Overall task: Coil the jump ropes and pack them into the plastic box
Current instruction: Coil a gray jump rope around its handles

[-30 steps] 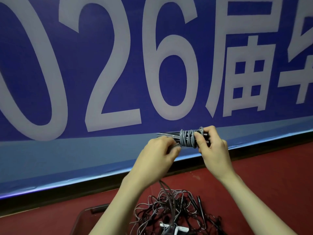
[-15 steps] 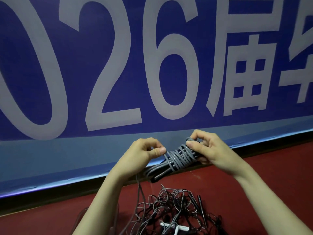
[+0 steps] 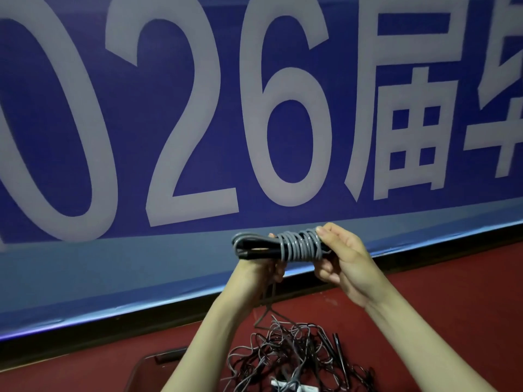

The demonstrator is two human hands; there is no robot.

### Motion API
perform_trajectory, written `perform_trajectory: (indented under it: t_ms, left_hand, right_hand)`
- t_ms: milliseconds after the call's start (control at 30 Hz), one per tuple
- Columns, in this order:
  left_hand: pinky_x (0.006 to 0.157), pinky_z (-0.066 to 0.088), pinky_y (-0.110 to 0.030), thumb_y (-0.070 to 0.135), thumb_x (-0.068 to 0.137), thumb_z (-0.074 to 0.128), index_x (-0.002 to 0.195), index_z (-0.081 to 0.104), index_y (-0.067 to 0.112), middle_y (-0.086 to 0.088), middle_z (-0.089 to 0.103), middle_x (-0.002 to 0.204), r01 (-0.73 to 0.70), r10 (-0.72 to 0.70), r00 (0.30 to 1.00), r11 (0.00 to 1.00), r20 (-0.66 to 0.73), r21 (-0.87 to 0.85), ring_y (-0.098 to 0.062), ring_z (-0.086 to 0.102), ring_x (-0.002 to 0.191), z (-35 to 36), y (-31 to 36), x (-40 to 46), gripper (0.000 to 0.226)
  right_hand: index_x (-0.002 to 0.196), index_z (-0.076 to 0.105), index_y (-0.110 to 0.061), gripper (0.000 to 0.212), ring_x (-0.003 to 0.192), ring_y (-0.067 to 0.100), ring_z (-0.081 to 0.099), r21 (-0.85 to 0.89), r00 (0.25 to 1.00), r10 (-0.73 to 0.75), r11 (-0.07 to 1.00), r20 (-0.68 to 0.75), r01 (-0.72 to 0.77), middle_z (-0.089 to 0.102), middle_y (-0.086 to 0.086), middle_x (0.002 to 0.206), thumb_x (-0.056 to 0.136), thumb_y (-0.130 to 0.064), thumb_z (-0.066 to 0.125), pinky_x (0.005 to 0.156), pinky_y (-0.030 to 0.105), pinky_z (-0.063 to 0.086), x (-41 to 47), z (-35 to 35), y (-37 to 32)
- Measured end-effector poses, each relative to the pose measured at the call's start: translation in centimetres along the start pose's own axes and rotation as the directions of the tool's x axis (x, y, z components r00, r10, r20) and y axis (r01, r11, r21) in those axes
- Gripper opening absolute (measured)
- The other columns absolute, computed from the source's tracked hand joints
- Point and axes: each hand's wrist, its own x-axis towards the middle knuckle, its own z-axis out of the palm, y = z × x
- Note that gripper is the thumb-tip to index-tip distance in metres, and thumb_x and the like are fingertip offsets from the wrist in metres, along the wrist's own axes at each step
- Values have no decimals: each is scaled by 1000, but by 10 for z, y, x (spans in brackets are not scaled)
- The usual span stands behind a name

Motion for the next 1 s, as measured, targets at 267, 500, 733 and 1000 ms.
perform_trajectory:
  t_ms: [267,500,733,1000]
  left_hand:
    - [51,33,-23,43,95,45,65,59,18,3,45,53,17,-15,999,996,28,-92,-13,40,48,6,-10,-1,42]
    - [52,35,-21,28,102,45,86,57,16,8,46,53,-50,15,993,954,118,296,-8,40,48,11,-21,-14,24]
    - [58,36,-32,42,96,51,77,44,24,6,47,64,-230,184,973,658,143,717,-14,41,59,16,-16,-14,27]
    - [65,39,-34,43,104,29,102,52,19,3,58,99,-234,364,922,252,132,939,-27,57,89,9,-6,-8,33]
  right_hand:
    - [83,48,-8,22,42,8,35,109,968,-42,991,-246,71,46,-2,57,101,-20,48,35,18,26,6,10,-5]
    - [86,51,-8,23,42,8,37,157,829,-76,968,-554,194,43,1,55,104,-20,45,38,20,31,15,-15,-16]
    - [97,49,-5,20,37,6,41,-67,705,-183,980,-686,189,45,7,59,104,-24,45,37,20,35,23,-41,-2]
    - [80,48,-9,27,36,7,40,73,712,-53,987,-700,145,42,5,58,104,-23,46,37,20,34,25,-52,8]
